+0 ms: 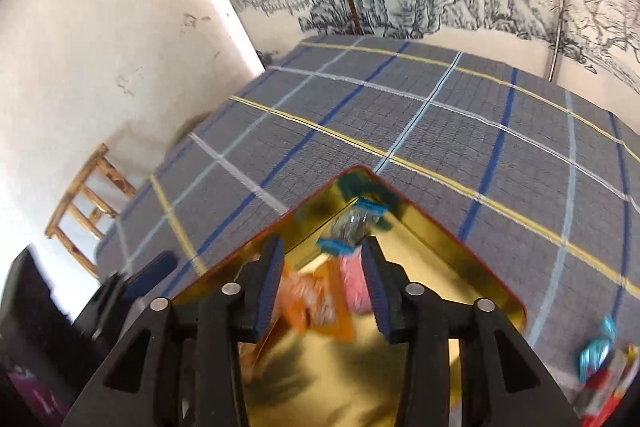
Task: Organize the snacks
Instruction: 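Grasp the second clear dough-stick bag with the left gripper and lift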
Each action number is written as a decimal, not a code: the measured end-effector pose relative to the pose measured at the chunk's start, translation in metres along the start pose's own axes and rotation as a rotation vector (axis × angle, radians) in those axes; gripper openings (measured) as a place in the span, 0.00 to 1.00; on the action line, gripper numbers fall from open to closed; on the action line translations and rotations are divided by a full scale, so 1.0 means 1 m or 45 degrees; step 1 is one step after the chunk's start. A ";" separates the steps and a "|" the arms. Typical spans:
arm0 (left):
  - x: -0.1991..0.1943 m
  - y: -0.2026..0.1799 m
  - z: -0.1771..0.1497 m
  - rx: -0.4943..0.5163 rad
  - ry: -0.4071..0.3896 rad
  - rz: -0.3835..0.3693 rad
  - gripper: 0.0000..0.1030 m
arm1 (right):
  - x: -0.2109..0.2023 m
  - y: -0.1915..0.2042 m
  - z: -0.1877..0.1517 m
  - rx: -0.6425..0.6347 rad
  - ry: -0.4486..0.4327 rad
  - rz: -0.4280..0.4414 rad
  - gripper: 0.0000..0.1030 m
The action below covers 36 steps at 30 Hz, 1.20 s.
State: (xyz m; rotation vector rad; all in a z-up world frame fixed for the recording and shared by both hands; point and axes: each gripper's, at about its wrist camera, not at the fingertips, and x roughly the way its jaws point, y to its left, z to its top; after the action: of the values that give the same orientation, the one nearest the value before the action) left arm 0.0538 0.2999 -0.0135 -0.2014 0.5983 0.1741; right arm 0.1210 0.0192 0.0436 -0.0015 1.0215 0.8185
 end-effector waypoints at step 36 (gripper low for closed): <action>-0.074 -0.260 -0.059 1.152 0.306 -0.699 0.83 | -0.252 -0.231 -0.321 0.634 -0.345 -0.614 0.73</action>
State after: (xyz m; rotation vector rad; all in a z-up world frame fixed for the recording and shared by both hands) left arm 0.0190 0.0270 0.0167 0.4990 0.7831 -0.6588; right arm -0.0467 -0.4136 -0.0256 0.2716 0.8924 0.1081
